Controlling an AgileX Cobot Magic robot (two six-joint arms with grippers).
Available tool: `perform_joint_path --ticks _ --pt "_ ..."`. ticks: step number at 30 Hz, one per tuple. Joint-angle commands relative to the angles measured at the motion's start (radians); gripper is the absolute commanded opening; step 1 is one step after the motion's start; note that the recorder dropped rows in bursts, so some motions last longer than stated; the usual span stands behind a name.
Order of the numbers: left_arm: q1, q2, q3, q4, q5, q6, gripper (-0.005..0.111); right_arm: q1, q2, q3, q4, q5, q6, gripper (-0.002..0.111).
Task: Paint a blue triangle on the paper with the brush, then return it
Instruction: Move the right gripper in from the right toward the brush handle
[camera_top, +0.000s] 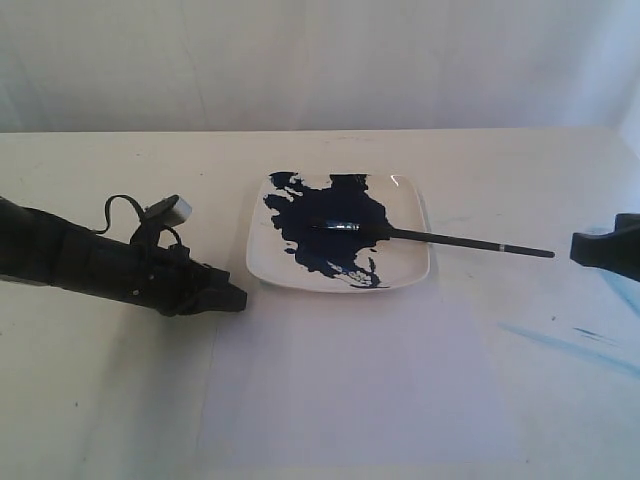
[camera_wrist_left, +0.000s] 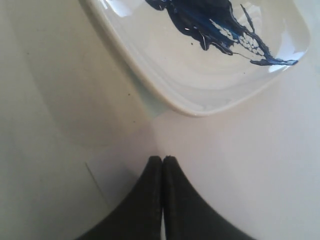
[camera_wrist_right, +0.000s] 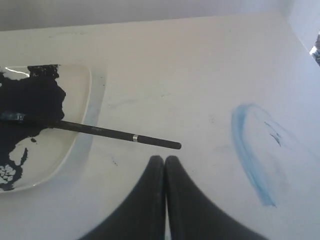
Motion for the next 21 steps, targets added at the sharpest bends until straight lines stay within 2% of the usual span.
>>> perform_joint_path --ticks 1,13,18,21 --pt "-0.006 0.017 0.006 0.000 0.003 -0.007 0.000 0.002 0.084 -0.033 -0.008 -0.017 0.004 0.000" --pt "-0.006 0.017 0.006 0.000 0.003 -0.007 0.000 0.002 0.270 -0.124 0.001 0.008 0.022 0.000" --pt "-0.006 0.017 0.006 0.000 0.003 -0.007 0.000 0.002 0.309 -0.237 0.001 0.243 -0.011 0.000" --pt "-0.006 0.017 0.006 0.000 0.003 -0.007 0.000 0.002 0.318 -0.345 0.069 0.484 -0.167 0.000"
